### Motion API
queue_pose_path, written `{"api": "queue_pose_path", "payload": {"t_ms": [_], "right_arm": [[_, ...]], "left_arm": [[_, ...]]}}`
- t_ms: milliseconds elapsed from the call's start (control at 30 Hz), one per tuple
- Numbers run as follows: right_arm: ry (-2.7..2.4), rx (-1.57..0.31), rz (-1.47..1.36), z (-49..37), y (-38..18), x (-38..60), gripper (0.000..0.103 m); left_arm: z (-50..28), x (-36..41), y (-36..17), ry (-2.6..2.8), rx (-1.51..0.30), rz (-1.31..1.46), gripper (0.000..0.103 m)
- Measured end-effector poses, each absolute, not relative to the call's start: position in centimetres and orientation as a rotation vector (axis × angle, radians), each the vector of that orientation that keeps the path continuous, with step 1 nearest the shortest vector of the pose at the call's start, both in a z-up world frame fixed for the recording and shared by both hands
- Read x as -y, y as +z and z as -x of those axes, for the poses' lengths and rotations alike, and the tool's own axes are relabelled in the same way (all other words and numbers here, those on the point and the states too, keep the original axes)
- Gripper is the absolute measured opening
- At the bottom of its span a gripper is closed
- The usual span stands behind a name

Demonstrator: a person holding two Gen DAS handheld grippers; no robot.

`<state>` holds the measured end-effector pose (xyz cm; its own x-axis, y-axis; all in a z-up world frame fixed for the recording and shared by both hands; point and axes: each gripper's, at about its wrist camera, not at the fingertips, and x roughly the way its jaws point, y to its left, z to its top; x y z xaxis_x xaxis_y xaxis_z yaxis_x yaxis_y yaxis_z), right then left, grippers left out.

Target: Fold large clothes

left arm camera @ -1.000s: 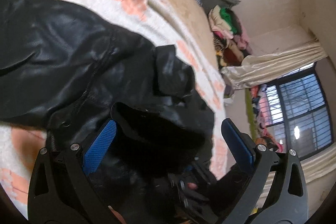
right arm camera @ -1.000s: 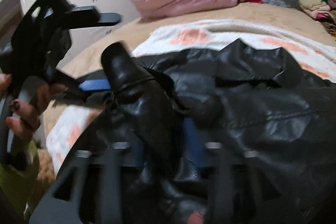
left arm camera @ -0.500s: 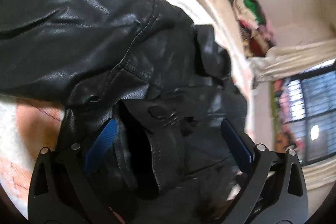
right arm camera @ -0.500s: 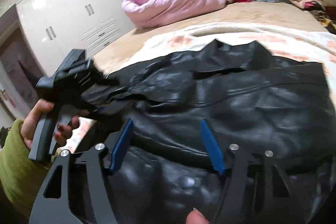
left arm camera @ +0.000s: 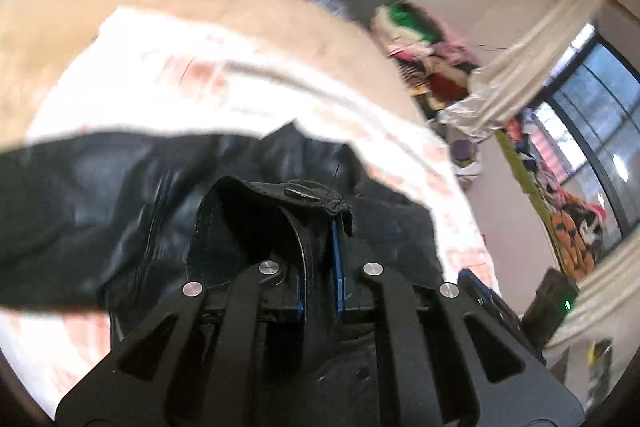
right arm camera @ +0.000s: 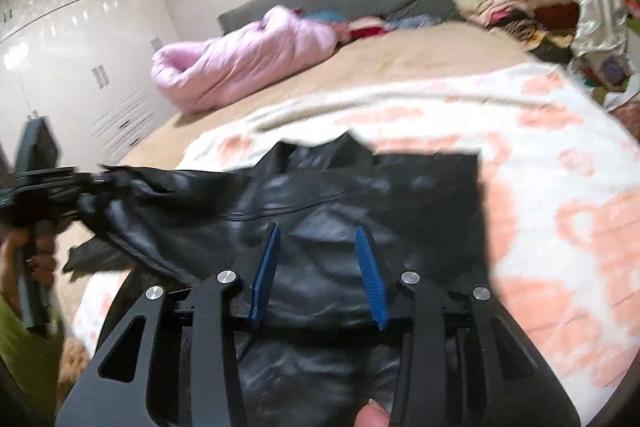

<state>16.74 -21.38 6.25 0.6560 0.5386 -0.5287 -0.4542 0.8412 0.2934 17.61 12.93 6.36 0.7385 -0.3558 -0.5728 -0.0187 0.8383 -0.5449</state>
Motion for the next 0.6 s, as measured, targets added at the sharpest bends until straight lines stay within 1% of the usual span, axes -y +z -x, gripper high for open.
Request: {"api": "queue_pose_path", "payload": {"t_ms": [33, 100, 133, 167, 200, 267, 433, 467, 500, 600], "right_arm": [[0.527, -0.639, -0.123, -17.4, 6.6, 21.7, 0.038], [0.494, -0.652, -0.118, -18.6, 6.6, 22.0, 0.038], [0.478, -0.675, -0.120, -19.6, 6.3, 22.0, 0.038], [0.459, -0.699, -0.123, -20.6, 5.9, 21.9, 0.035], [0.451, -0.715, -0.128, -21.2, 5.5, 21.8, 0.034], [0.424, -0.774, -0.128, -22.9, 4.3, 21.3, 0.034], [0.327, -0.895, -0.092, -26.5, 0.3, 21.1, 0.033], [0.314, -0.919, -0.098, -26.9, -0.5, 21.3, 0.032], [0.300, -0.946, -0.102, -27.4, -1.4, 21.7, 0.028], [0.308, -0.964, -0.142, -28.1, -3.4, 22.6, 0.024]], "left_arm": [[-17.6, -13.0, 6.5, -0.209, -0.707, 0.548, 0.003], [-18.0, -13.7, 5.2, -0.188, -0.713, 0.534, 0.003], [-18.3, -14.2, 4.1, -0.160, -0.725, 0.526, 0.003], [-18.6, -15.1, 2.3, -0.144, -0.750, 0.541, 0.003], [-19.0, -15.6, 1.0, -0.139, -0.772, 0.568, 0.003], [-19.2, -16.6, -1.7, -0.121, -0.825, 0.619, 0.003], [-18.5, -17.7, -5.0, -0.082, -0.896, 0.616, 0.003], [-18.4, -17.8, -5.7, -0.086, -0.906, 0.624, 0.004], [-18.5, -17.8, -6.0, -0.090, -0.908, 0.636, 0.003], [-18.4, -18.2, -6.8, -0.103, -0.906, 0.659, 0.004]]}}
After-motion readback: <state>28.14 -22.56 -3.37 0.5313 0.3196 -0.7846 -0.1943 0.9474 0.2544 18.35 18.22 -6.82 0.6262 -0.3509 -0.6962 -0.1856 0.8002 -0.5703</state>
